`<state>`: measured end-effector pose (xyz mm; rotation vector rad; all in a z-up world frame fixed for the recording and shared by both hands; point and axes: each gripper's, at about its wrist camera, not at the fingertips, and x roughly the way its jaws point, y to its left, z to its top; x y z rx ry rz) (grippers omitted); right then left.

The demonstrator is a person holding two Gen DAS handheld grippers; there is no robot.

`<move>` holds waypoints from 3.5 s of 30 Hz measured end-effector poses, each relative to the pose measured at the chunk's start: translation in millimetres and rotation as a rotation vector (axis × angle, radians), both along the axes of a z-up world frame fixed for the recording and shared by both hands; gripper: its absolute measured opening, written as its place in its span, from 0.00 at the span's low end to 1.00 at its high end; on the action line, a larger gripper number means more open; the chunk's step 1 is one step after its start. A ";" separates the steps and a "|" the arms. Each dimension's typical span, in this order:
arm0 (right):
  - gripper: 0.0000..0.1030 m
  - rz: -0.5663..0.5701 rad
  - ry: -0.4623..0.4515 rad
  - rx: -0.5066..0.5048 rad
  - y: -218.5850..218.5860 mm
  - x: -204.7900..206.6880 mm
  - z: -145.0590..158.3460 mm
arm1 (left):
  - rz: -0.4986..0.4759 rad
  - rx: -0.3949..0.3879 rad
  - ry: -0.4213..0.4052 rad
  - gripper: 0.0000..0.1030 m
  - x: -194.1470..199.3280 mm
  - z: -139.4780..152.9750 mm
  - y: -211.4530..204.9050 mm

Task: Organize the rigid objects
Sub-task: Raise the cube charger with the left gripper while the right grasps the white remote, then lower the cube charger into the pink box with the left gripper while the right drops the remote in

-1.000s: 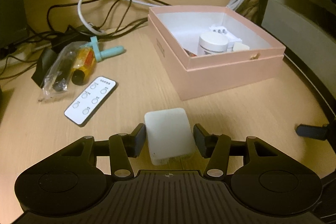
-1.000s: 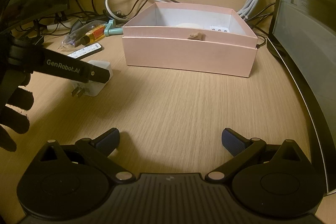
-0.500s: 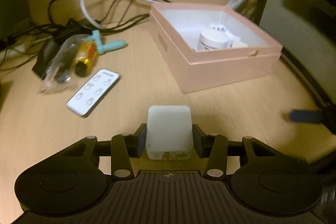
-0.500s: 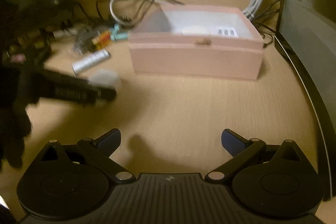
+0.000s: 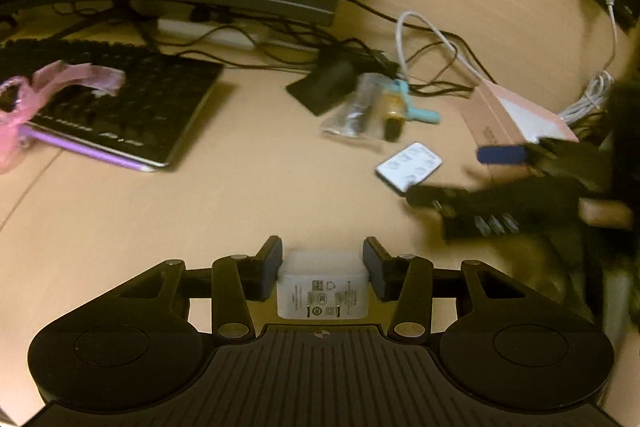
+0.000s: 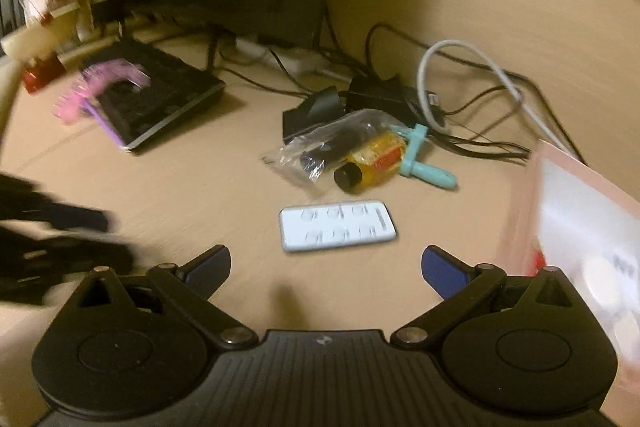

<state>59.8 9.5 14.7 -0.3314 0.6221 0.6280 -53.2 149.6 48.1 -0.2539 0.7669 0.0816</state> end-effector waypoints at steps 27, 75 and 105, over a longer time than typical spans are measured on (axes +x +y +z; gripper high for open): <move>0.85 -0.094 0.061 0.015 -62.5 -49.9 8.5 | -0.351 0.188 0.038 0.48 6.6 -24.5 -64.8; 0.85 -0.633 0.000 0.084 -226.3 -121.8 44.0 | -0.597 -0.058 -0.018 0.48 289.8 36.8 -218.5; 0.86 -0.576 0.061 0.052 -186.4 43.1 30.0 | -0.185 0.066 -0.007 0.48 56.7 9.0 -12.9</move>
